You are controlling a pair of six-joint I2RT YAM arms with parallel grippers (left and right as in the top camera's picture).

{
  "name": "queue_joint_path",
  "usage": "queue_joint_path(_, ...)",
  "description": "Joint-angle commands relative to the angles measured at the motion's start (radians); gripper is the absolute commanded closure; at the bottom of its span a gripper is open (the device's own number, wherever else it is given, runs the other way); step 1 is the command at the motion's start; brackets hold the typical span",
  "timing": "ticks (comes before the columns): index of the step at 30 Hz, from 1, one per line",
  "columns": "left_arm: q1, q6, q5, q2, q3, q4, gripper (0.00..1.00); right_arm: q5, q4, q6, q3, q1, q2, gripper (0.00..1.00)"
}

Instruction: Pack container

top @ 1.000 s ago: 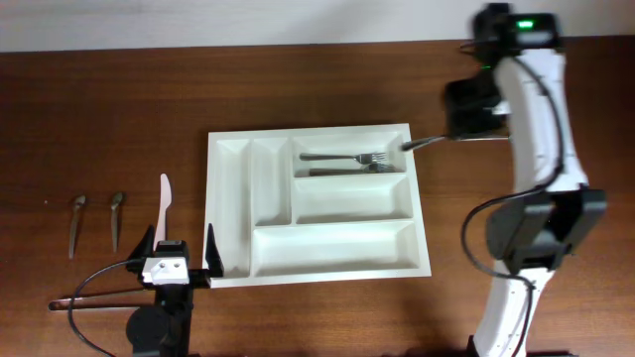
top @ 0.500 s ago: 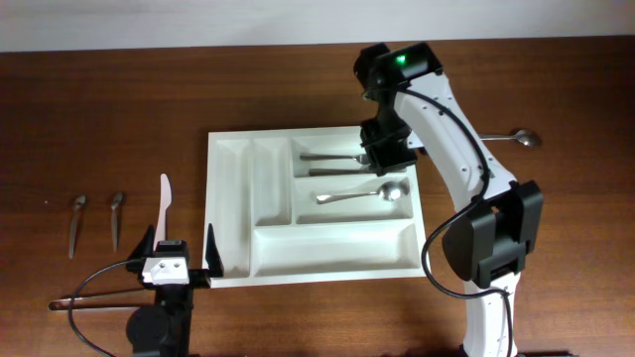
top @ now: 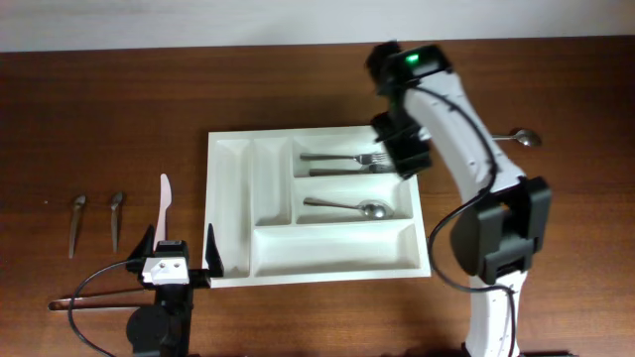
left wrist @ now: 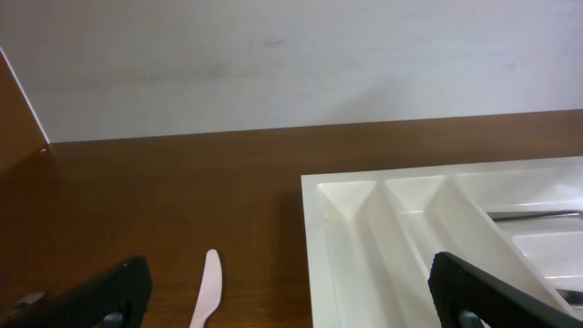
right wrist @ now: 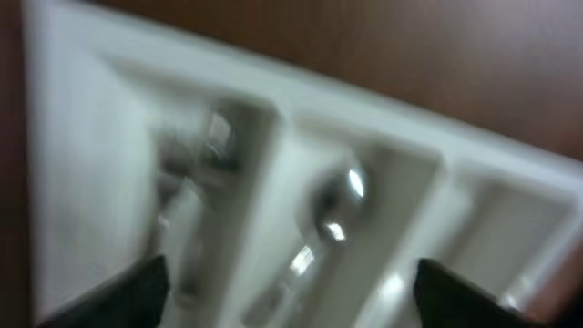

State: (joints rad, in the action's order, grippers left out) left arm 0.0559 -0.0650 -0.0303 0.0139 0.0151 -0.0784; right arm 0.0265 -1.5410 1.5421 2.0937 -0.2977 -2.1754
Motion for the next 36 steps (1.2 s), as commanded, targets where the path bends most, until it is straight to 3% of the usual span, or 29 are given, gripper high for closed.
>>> queue_joint_path(1,0.006,-0.019,-0.008,-0.008,-0.006,0.0,0.01,0.045,0.105,-0.356,-0.005,0.151,0.035,0.06)
queue_joint_path(5,0.006,-0.019,-0.008,-0.008,-0.006,0.0,0.01,-0.146,0.301,-0.827,-0.005,0.303,0.035,0.01)
queue_joint_path(7,0.006,-0.019,-0.008,-0.008,-0.006,0.0,0.01,-0.23,0.344,-0.943,-0.005,0.376,0.035,0.01)
queue_joint_path(18,0.006,-0.019,-0.008,-0.008,-0.006,0.0,0.01,-0.245,0.394,-0.846,-0.005,0.64,0.02,0.04)
queue_joint_path(24,0.006,-0.019,-0.008,-0.008,-0.006,0.0,0.01,-0.244,0.447,-0.813,-0.005,0.652,0.002,0.11)
queue_joint_path(36,0.006,-0.019,-0.008,-0.008,-0.006,0.0,0.01,-0.21,0.492,-0.748,-0.005,0.632,-0.082,0.11)
